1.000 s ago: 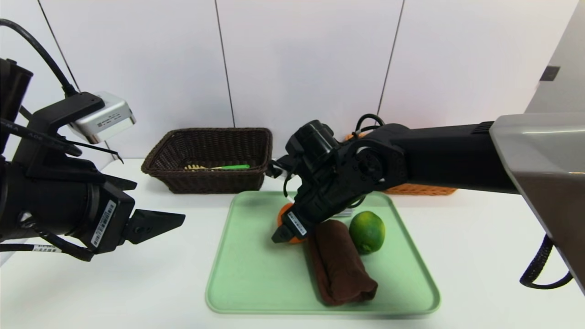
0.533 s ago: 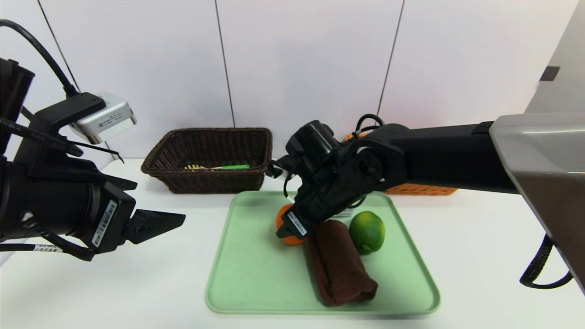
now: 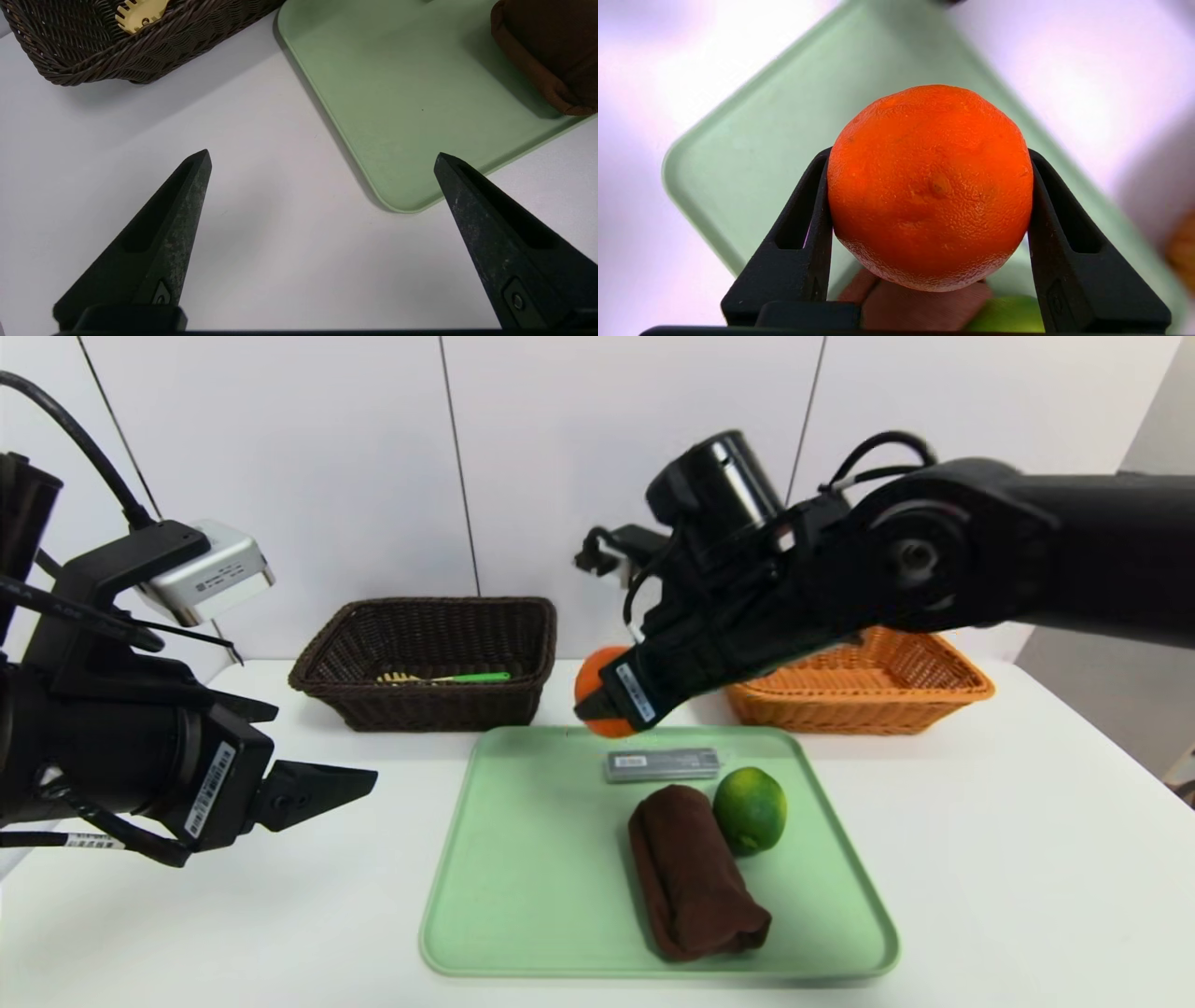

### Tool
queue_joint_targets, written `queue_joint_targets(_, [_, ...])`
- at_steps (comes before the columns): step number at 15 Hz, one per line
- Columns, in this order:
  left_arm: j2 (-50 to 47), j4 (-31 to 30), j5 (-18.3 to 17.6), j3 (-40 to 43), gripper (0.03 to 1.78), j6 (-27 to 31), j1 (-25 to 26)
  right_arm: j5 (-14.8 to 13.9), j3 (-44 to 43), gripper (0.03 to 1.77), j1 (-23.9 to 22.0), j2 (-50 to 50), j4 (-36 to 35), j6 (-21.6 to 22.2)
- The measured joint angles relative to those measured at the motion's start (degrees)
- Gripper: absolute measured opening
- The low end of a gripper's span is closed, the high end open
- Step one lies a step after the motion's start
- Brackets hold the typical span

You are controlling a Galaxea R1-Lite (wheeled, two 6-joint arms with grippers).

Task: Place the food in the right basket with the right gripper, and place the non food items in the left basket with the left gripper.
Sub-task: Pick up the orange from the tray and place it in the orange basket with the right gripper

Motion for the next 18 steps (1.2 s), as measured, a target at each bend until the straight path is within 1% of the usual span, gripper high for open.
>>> queue_joint_targets(2, [0.1, -0.1, 0.0, -0.1, 1.69, 0.0, 0.0, -3.8, -1.2, 1.13, -2.7, -2.4, -0.3, -0.2])
queue_joint_targets(3, [0.3, -0.1, 0.0, -0.2, 1.69, 0.0, 0.0, -4.5, -1.8, 1.13, -4.6, -3.2, -0.3, -0.3])
queue_joint_targets(4, [0.4, -0.2, 0.0, -0.3, 1.69, 0.1, 0.0, -4.8, -2.3, 1.13, -6.4, -3.6, -0.3, -0.3])
queue_joint_targets(7, [0.9, -0.2, 0.0, -0.5, 1.69, 0.1, 0.0, -4.9, -3.2, 1.13, -13.9, -3.9, -0.4, -0.7])
queue_joint_targets(11, [1.4, -0.2, 0.0, -0.5, 1.69, 0.2, 0.0, -4.8, -3.4, 1.13, -24.3, -0.2, -0.5, -1.0])
queue_joint_targets(14, [1.9, -0.2, 0.0, -0.5, 1.69, 0.2, 0.0, -4.8, -3.4, 1.13, -29.3, 4.6, -0.9, -1.0])
queue_joint_targets(16, [2.1, -0.2, 0.0, -0.5, 1.69, 0.1, 0.0, -4.8, -3.5, 1.13, -31.4, 7.9, -3.8, -0.9])
queue_joint_targets(18, [2.1, -0.2, 0.0, -0.6, 1.69, 0.0, 0.0, -4.8, -3.5, 1.13, -32.4, 10.5, -5.5, -0.9])
